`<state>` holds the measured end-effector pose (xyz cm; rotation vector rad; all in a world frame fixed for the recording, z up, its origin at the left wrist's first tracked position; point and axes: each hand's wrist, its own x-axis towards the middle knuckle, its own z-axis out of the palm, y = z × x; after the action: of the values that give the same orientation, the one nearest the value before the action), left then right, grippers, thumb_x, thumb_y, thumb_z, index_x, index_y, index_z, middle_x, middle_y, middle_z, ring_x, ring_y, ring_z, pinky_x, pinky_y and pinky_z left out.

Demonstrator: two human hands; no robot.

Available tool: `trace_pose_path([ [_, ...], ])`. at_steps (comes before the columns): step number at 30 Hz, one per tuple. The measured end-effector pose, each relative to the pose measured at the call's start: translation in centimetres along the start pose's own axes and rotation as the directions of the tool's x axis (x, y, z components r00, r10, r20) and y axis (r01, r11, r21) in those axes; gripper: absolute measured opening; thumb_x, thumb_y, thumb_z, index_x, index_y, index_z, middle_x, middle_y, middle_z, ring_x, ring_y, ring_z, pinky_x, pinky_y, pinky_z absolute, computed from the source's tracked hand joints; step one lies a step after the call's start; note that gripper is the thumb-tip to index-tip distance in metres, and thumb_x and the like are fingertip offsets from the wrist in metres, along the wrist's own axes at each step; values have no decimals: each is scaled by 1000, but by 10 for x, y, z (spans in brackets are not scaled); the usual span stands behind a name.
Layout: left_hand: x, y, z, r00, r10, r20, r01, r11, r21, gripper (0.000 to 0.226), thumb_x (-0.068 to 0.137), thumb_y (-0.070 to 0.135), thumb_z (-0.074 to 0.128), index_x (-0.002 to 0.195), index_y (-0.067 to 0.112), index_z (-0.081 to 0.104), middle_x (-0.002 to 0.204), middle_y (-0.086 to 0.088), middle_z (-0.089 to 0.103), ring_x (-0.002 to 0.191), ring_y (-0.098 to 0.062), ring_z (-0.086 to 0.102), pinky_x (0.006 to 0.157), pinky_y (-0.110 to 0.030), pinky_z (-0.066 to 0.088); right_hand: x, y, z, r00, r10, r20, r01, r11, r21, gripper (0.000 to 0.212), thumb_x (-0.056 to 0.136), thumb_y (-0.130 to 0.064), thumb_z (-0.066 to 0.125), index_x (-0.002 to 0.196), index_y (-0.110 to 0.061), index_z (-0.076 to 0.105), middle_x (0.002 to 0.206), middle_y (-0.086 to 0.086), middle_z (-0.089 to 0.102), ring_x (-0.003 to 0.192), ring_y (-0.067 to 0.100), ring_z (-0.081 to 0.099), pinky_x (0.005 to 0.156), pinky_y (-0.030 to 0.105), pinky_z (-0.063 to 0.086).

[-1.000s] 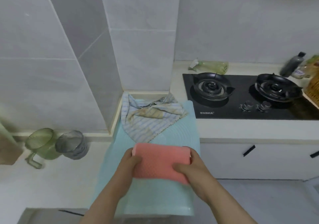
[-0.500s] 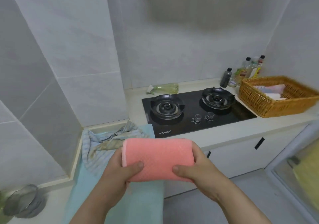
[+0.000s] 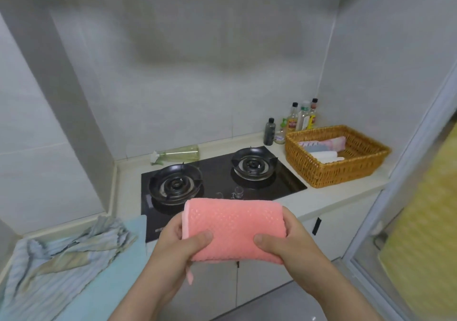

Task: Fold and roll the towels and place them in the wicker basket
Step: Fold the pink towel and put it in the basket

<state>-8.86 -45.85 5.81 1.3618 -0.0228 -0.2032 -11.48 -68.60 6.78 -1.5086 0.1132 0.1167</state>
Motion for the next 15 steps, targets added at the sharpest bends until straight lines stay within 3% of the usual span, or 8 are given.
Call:
trace_pose_path([
  [2, 15, -5, 29, 999, 9, 33, -9, 1000, 13, 70, 47, 21, 82, 114, 16, 62, 99, -10, 74, 83, -25, 72, 57, -32, 52, 4, -2, -33, 1000, -1, -4, 1, 1000, 13, 54, 77, -2, 77, 116, -33, 57, 93, -11, 73, 89, 9, 71, 72, 29, 59],
  [7, 53, -17, 93, 996, -35, 82, 32, 999, 43, 61, 50, 27, 82, 109, 25, 67, 106, -13, 72, 93, -39, 69, 77, -52, 38, 16, -4, -103, 998, 14, -65, -13, 1000, 14, 60, 62, -18, 81, 116, -36, 59, 101, -9, 72, 98, 18, 70, 84, 45, 59],
  [9, 69, -20, 114, 994, -35, 102, 28, 997, 68, 59, 51, 24, 82, 108, 23, 67, 100, -11, 73, 89, -40, 69, 75, -49, 40, 24, -4, -126, 997, 7, -79, -6, 1000, 7, 59, 63, -19, 82, 114, -39, 59, 103, -10, 71, 102, 19, 68, 84, 45, 59],
  [12, 96, -22, 144, 990, -33, 138, 21, 996, 84, 55, 60, 6, 82, 111, 15, 63, 93, -8, 75, 79, -28, 72, 51, -31, 52, 43, -5, -159, 996, 11, -92, -12, 1000, -5, 60, 64, -20, 82, 115, -40, 58, 102, -12, 70, 101, 17, 68, 84, 43, 59],
  [15, 131, -26, 169, 981, -38, 190, 21, 995, 93, 71, 48, 16, 84, 116, 12, 62, 101, -13, 73, 86, -27, 72, 57, -26, 55, 70, -6, -191, 995, 20, -101, -22, 999, -25, 65, 62, -24, 85, 119, -37, 56, 110, -7, 69, 104, 19, 67, 86, 45, 58],
])
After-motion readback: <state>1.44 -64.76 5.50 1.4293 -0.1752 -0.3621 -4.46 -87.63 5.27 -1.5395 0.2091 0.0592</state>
